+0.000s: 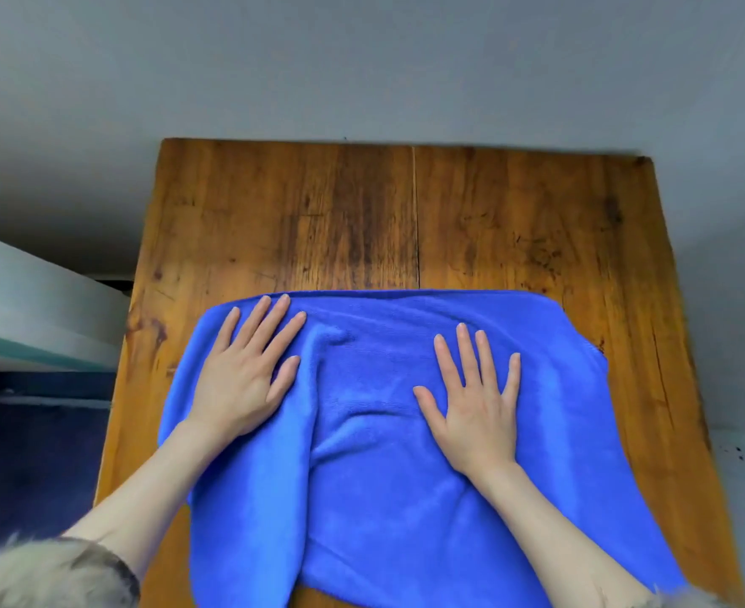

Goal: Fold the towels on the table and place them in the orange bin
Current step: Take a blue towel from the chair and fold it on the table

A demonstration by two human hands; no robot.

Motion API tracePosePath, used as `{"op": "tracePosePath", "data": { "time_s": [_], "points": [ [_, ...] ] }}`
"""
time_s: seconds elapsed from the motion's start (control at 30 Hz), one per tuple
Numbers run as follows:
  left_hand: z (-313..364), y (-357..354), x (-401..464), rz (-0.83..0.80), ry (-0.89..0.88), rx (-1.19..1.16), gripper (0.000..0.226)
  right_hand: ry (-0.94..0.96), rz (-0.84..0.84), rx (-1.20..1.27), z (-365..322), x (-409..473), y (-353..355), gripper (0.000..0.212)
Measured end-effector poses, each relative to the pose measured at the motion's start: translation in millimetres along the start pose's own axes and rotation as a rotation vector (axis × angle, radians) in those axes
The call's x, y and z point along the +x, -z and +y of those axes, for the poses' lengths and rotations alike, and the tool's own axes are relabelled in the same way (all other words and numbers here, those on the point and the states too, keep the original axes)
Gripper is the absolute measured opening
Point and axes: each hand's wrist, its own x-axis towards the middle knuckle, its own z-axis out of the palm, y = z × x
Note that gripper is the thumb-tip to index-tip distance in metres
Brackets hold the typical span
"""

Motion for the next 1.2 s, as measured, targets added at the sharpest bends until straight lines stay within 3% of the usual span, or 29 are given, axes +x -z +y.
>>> {"op": "tracePosePath", "data": {
  "time_s": [0.2, 0.37, 0.47, 0.57, 0.7, 0.77, 0.87, 0.93, 1.07, 1.2],
  "points": [
    [-34.9, 12.3, 31.7, -0.008, -0.124, -0.067, 0.051, 0.002, 0.035, -0.005, -0.1, 0.0, -1.5, 0.066],
    [13.1, 18.9, 8.6, 0.200, 0.145, -0.301, 0.047, -0.008, 0.048, -0.007, -1.3, -0.8, -1.2, 0.066],
    [35.0, 6.8, -21.1, 0.132, 0.293, -0.209, 0.053, -0.005, 0.048, -0.001, -1.1, -1.1, -0.4, 0.065],
    [20.6, 1.1, -25.7, 0.029, 0.242, -0.078, 0.057, -0.007, 0.055, -0.005, -1.2, -1.1, -0.9, 0.066],
    [-8.7, 9.8, -13.1, -0.009, 0.186, -0.156, 0.056, -0.002, 0.061, -0.002, -1.0, 0.0, -1.2, 0.066],
    [-11.9, 13.5, -14.2, 0.055, 0.178, -0.247, 0.052, -0.002, 0.067, 0.004, -1.0, 0.0, -1.2, 0.066],
    [-15.6, 25.4, -18.8, 0.314, 0.190, -0.299, 0.039, -0.010, 0.070, 0.005, -1.5, -0.7, -1.2, 0.066],
    [-24.1, 34.9, -17.4, 0.413, 0.275, -0.273, 0.042, -0.016, 0.065, 0.009, -1.9, 0.0, -1.1, 0.065],
    [-47.1, 43.2, 1.9, 0.300, 0.475, -0.307, 0.046, -0.025, 0.041, 0.002, -2.8, -1.7, -1.7, 0.065],
    [-61.1, 46.2, 15.6, 0.180, 0.489, -0.361, 0.046, -0.111, 0.059, 0.071, -21.9, -0.7, 6.2, 0.066]
  ]
}}
